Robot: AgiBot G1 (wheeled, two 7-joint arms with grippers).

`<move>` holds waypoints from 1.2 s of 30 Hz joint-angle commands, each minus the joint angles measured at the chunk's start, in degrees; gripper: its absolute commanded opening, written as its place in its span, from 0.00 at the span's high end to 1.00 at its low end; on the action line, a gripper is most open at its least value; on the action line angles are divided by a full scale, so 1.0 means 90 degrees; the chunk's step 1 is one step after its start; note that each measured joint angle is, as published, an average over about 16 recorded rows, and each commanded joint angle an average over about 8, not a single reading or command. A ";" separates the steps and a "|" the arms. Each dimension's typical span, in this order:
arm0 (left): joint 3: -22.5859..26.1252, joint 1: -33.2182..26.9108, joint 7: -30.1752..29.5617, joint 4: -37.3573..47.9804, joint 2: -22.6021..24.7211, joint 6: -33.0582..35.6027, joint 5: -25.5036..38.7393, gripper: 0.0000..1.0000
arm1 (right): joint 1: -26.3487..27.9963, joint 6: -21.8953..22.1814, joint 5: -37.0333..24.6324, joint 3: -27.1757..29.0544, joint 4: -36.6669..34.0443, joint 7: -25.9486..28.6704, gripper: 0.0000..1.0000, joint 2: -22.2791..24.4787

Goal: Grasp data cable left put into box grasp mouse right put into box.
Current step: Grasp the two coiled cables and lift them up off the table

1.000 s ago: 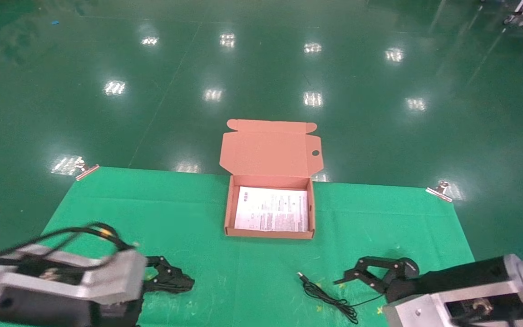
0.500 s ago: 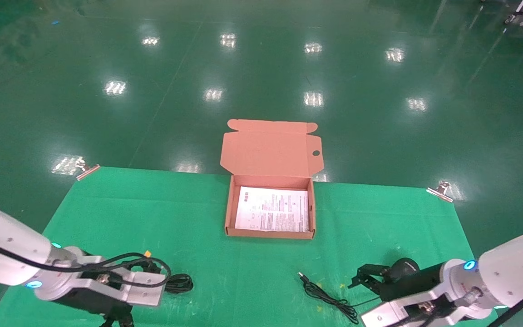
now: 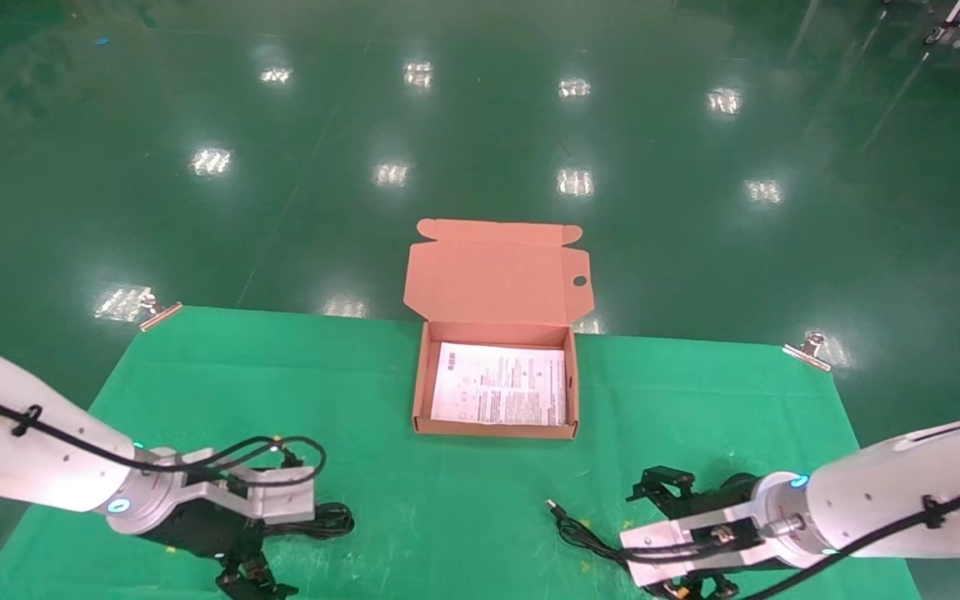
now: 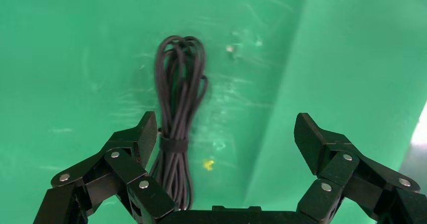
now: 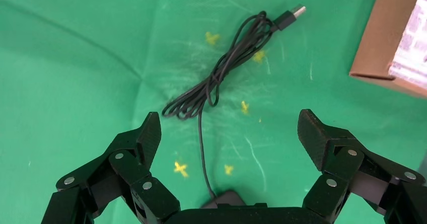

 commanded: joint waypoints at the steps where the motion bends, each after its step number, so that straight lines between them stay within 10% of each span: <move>1: -0.0033 -0.0038 0.0027 0.0404 0.0122 -0.0101 -0.0037 0.00 | -0.0022 0.0090 -0.0020 0.0011 -0.0191 0.0108 0.00 -0.0104; 22: -0.0110 -0.0431 0.1350 0.3050 0.0815 -0.0876 -0.0081 0.05 | 0.0196 0.0692 -0.0302 -0.0150 -0.2181 -0.0121 0.01 -0.1135; 30: -0.0133 -0.0502 0.1628 0.3489 0.0925 -0.1100 -0.0088 1.00 | 0.0216 0.0844 -0.0395 -0.0207 -0.2456 -0.0228 0.97 -0.1266; 36: -0.0138 -0.0507 0.1626 0.3500 0.0931 -0.1115 -0.0094 1.00 | 0.0221 0.0858 -0.0404 -0.0212 -0.2463 -0.0229 1.00 -0.1268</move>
